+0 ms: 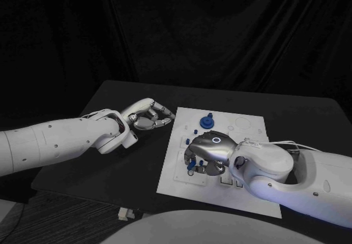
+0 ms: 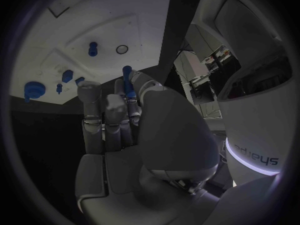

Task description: Assemble the parts on the task board

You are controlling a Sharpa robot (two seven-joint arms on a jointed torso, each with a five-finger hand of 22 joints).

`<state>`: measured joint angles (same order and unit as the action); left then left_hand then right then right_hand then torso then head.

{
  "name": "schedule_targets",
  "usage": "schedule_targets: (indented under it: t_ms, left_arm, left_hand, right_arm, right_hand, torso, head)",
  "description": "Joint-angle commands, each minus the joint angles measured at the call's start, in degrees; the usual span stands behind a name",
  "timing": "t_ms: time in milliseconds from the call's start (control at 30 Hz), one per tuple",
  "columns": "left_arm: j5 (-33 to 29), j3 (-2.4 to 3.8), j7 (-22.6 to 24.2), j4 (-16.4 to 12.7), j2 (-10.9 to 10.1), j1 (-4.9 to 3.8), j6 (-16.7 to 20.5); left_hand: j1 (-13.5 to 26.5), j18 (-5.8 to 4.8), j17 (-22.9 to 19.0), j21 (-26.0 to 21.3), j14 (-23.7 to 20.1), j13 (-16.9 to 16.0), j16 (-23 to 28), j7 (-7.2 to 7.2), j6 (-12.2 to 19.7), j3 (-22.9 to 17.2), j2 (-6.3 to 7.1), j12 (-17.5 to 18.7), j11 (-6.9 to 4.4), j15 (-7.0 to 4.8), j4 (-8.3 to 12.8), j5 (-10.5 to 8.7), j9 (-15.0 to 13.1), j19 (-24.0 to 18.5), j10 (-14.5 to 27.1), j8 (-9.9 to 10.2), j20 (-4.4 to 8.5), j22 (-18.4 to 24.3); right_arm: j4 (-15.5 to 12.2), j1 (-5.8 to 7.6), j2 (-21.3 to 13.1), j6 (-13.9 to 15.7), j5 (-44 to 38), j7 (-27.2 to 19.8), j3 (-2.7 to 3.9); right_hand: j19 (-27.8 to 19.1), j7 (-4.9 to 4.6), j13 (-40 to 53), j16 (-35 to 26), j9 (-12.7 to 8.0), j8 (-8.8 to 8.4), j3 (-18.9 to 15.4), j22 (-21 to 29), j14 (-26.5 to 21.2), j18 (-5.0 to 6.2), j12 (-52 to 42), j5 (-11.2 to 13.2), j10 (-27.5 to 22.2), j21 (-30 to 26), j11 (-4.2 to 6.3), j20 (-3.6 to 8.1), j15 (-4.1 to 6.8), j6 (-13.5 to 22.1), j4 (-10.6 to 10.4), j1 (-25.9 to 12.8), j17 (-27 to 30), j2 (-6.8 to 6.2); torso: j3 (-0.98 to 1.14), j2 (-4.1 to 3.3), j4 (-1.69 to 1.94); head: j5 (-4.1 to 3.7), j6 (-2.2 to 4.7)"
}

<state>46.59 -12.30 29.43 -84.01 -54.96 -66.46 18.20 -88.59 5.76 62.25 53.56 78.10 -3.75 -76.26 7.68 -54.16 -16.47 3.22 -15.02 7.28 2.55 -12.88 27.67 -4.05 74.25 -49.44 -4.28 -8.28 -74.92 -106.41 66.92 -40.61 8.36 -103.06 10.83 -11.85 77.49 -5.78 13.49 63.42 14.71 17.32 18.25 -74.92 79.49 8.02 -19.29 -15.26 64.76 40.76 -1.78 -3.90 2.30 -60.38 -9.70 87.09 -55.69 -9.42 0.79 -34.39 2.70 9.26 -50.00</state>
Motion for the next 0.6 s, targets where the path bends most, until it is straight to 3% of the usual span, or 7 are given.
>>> schedule_targets:
  t_ms: [33,600]
  left_arm:
    - [-0.2,0.05,0.1,-0.2,0.2,0.07,0.2]
    - [-0.2,0.05,0.1,-0.1,0.7,0.07,0.0]
  left_hand:
    - [-0.2,0.89,-0.3,-0.6,-0.6,0.1,0.3,0.41,-0.2,-0.4,-0.54,0.3,0.06,-0.04,0.0,0.37,0.0,-0.5,-0.2,0.1,0.12,-6.2]
    - [-0.2,0.95,-0.5,-0.9,-0.8,0.1,0.5,0.43,-0.2,-0.5,-0.63,0.4,0.09,-0.02,0.0,0.46,0.0,-0.8,0.0,0.1,0.08,-6.1]
  right_arm:
    - [0.3,-0.38,0.2,-2.2,-0.1,-0.9,0.04]
    - [2.5,-1.93,1.6,-2.5,-2.4,-1.4,0.04]
  right_hand:
    - [-0.4,-0.01,0.0,-0.2,0.0,-0.41,0.3,-5.3,0.1,-0.72,0.3,-0.2,0.0,-0.2,-0.53,-0.06,-0.43,0.3,-0.1,0.1,0.1,0.45]
    - [-0.6,-0.16,0.0,-0.2,0.1,-0.53,0.5,-5.3,0.0,-0.69,0.4,-0.5,0.0,-0.4,-0.62,-0.16,-0.54,0.5,0.1,0.2,0.1,0.58]
  torso:
    - [0.0,0.02,-0.06]
    - [0.01,-0.08,-0.12]
  head:
    - [0.0,0.0]
    - [-0.22,0.0]
